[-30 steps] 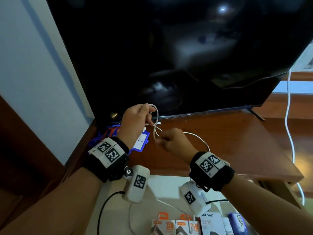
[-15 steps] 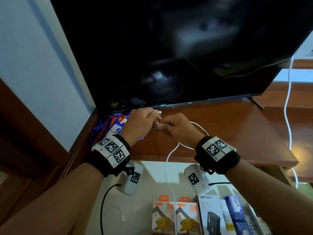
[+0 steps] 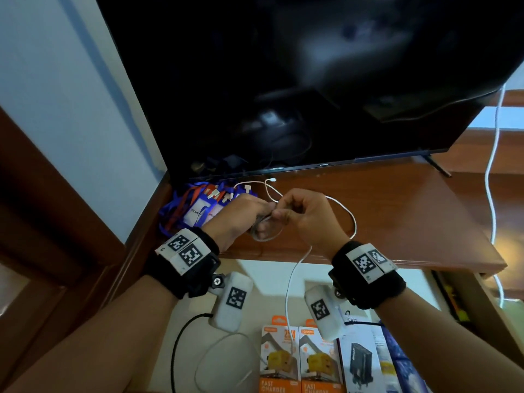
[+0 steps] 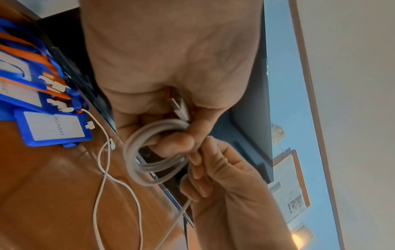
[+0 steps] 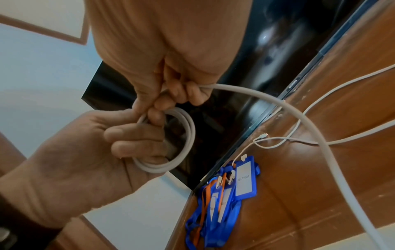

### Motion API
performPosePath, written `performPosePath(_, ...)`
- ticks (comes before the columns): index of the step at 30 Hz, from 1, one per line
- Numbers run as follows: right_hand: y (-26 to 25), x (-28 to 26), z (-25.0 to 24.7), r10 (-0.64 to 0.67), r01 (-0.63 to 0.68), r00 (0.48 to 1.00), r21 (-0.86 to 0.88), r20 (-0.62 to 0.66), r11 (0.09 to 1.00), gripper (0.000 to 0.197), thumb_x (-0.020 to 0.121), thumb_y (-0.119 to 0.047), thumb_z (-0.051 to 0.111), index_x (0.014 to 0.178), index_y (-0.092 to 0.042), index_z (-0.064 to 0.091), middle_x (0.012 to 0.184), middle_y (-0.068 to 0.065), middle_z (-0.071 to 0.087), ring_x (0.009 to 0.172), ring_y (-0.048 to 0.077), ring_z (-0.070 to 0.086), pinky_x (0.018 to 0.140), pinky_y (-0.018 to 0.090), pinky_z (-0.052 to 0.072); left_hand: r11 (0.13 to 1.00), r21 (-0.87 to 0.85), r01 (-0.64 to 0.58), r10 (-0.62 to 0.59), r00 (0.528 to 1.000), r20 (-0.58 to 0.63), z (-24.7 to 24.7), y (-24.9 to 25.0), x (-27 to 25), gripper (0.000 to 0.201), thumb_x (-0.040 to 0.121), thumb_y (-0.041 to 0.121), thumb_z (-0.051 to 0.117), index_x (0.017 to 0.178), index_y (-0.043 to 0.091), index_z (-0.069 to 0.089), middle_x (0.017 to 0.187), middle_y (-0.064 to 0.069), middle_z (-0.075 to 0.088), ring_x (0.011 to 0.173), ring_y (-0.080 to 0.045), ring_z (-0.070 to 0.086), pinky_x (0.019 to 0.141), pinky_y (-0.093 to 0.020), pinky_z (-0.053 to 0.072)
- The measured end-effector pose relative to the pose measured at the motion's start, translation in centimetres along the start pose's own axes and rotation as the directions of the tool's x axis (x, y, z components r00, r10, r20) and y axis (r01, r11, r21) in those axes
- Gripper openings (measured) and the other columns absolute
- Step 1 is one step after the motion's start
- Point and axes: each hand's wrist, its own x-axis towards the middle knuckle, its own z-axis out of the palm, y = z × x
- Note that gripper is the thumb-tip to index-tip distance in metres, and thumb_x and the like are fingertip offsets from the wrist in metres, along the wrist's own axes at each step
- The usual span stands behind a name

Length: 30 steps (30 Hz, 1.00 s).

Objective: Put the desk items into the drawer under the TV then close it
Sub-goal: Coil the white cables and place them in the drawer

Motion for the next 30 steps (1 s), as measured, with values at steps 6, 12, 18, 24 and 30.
performPosePath(6,1.9,-1.0,-0.2,0.048,-0.034,0.995,0.152,-0.091,0.988,0.016,0.079,-0.005,0.072,0.069,-0.008,0.059,0.054,-0.006,0.05,0.049,0.008,0.041,0.047,0.019,0.035,0.926,-0.346,0.153,-0.131,0.988,0.084,-0.3,-1.1,-0.4,0.033,0.097,0.019,0.045,0.072,0.004,0.059,0.045,0.005,0.034,0.041,-0.007,0.033,0.043,-0.018,0.032)
performPosePath(12,5.4,-3.4,-1.3,0.428,-0.35,0.899,0.427,-0.098,0.834,0.021,0.086,0.003,0.058,0.07,-0.009,0.058,0.048,-0.007,0.043,0.041,0.006,0.034,0.042,0.018,0.026,0.522,-0.853,0.023,-0.109,0.993,-0.04,-2.4,-3.2,-1.2,0.019,0.086,0.018,0.049,0.074,0.004,0.051,0.043,0.005,0.031,0.039,-0.007,0.029,0.042,-0.016,0.029)
performPosePath(18,5.7,-4.0,0.4,0.492,-0.421,0.845,0.305,-0.208,0.854,0.024,0.086,0.001,0.061,0.064,-0.009,0.058,0.046,-0.006,0.044,0.041,0.008,0.036,0.039,0.017,0.029,0.475,-0.852,-0.22,-0.118,0.944,-0.309,-3.6,-2.8,-1.0,0.028,0.096,0.019,0.043,0.074,0.007,0.056,0.046,0.005,0.034,0.046,-0.008,0.031,0.055,-0.018,0.028)
performPosePath(24,3.2,-3.9,3.5,0.362,-0.339,0.93,-0.24,0.059,0.91,0.028,0.087,-0.01,0.062,0.059,-0.016,0.061,0.047,-0.004,0.049,0.04,0.007,0.041,0.045,0.019,0.036,0.81,-0.468,-0.352,0.062,0.846,-0.529,-1.7,-2.2,-0.7,0.028,0.101,0.017,0.04,0.078,0.011,0.054,0.057,0.002,0.037,0.053,-0.008,0.036,0.057,-0.018,0.036)
performPosePath(30,0.4,-3.4,3.2,0.203,-0.127,0.941,-0.273,0.271,0.954,0.024,0.09,-0.008,0.057,0.069,-0.006,0.067,0.042,-0.022,0.052,0.044,0.0,0.047,0.048,0.01,0.031,0.98,-0.066,-0.188,0.13,0.854,-0.504,-0.4,-3.6,-0.5,0.026,0.1,0.018,0.041,0.084,0.006,0.058,0.063,0.0,0.054,0.06,-0.014,0.05,0.071,-0.032,0.044)
